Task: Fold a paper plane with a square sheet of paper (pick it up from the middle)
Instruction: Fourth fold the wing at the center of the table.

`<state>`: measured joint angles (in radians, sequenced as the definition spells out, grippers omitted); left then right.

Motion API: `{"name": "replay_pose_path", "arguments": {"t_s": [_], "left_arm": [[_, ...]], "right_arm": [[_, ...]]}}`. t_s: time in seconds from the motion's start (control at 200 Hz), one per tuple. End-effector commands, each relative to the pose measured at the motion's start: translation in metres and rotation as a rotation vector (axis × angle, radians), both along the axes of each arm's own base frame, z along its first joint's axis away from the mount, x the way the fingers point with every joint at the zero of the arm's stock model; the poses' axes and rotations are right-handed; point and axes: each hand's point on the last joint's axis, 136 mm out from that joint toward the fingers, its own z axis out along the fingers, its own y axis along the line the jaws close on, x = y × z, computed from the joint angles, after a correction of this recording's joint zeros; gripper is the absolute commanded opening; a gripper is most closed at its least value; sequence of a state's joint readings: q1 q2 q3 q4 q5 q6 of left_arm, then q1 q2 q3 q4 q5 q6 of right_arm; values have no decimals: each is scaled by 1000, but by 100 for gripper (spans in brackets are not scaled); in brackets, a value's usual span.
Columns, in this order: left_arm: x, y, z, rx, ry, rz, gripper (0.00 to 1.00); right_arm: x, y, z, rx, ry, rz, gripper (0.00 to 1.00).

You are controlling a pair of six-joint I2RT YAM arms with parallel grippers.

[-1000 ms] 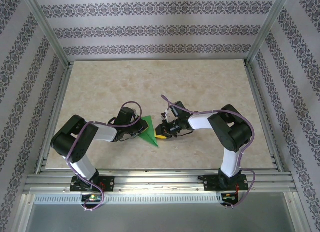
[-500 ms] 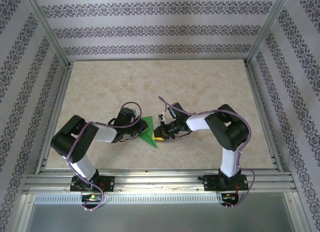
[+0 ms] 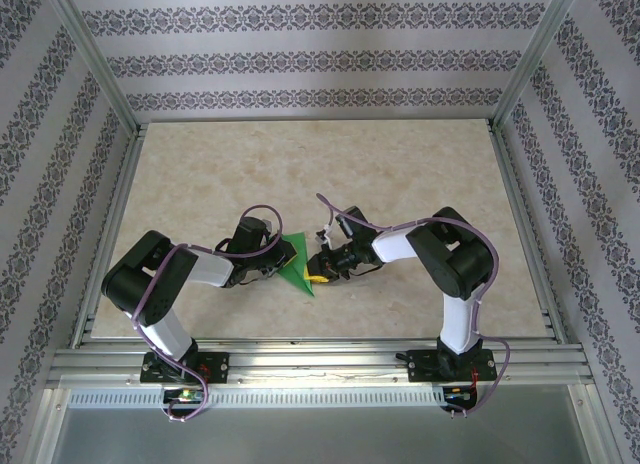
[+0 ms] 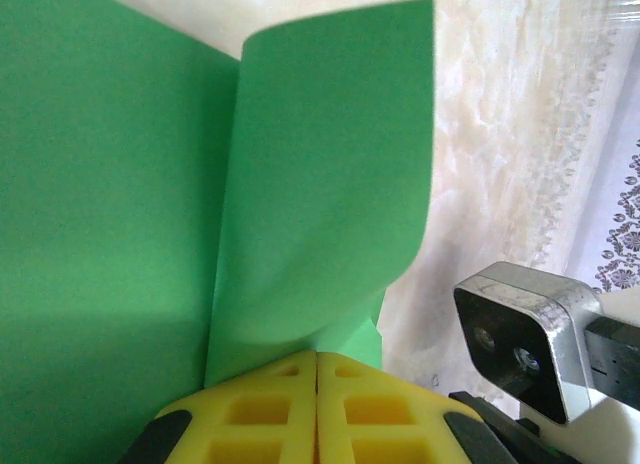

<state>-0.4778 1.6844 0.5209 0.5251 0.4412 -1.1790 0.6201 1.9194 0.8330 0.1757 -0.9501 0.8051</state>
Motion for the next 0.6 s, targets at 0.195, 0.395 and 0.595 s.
{"name": "replay_pose_path", "arguments": {"t_s": [0.195, 0.395, 0.595], "left_arm": [[-18, 6, -22, 44, 73, -1, 9], [-17, 6, -22, 42, 71, 1, 9], [-17, 7, -22, 43, 70, 4, 8]], "right_arm": [[-16, 4, 9, 20, 5, 40, 11], [-22, 4, -6, -4, 32, 48, 6], [-25, 4, -13, -36, 28, 62, 8]]}}
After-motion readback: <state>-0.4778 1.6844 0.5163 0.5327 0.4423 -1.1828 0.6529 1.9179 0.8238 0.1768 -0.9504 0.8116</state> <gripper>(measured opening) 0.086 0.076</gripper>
